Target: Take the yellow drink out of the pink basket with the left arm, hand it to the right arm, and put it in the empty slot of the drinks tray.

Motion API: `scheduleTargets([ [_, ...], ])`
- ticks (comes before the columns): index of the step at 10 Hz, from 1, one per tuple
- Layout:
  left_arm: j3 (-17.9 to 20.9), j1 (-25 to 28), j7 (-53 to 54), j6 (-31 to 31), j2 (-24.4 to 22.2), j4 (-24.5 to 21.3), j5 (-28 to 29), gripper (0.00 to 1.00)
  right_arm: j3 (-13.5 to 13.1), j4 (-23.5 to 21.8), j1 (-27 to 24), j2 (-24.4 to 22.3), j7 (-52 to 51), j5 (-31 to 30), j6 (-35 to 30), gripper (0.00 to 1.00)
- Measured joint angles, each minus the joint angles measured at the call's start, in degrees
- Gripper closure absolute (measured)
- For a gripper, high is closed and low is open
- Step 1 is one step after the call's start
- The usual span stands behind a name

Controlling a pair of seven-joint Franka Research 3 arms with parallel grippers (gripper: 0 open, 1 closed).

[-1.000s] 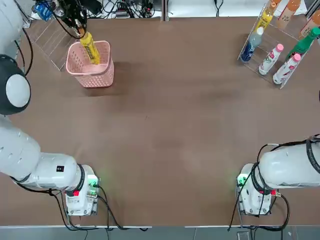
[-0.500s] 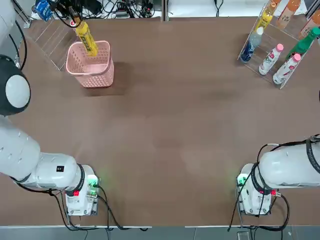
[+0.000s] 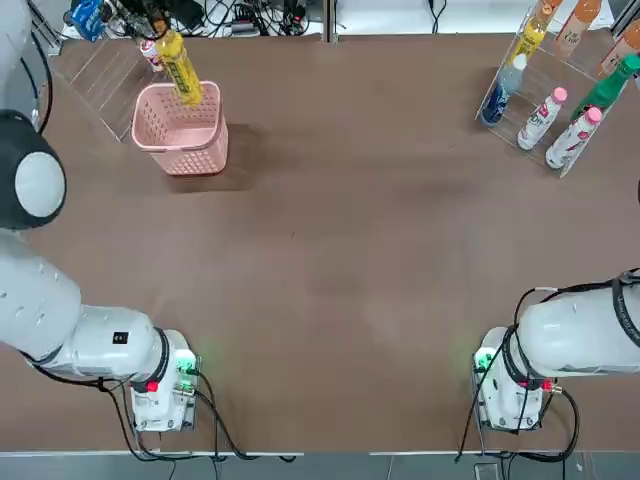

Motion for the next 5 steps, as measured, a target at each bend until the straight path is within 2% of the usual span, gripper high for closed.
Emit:
scheduleTargets([
  [5, -4.8, -2.4, -7.0, -0.2, 3.9, 4.5, 0.0, 0.66, 0.0, 0.0, 0.0, 0.0, 0.0, 0.0, 0.2, 0.01],
])
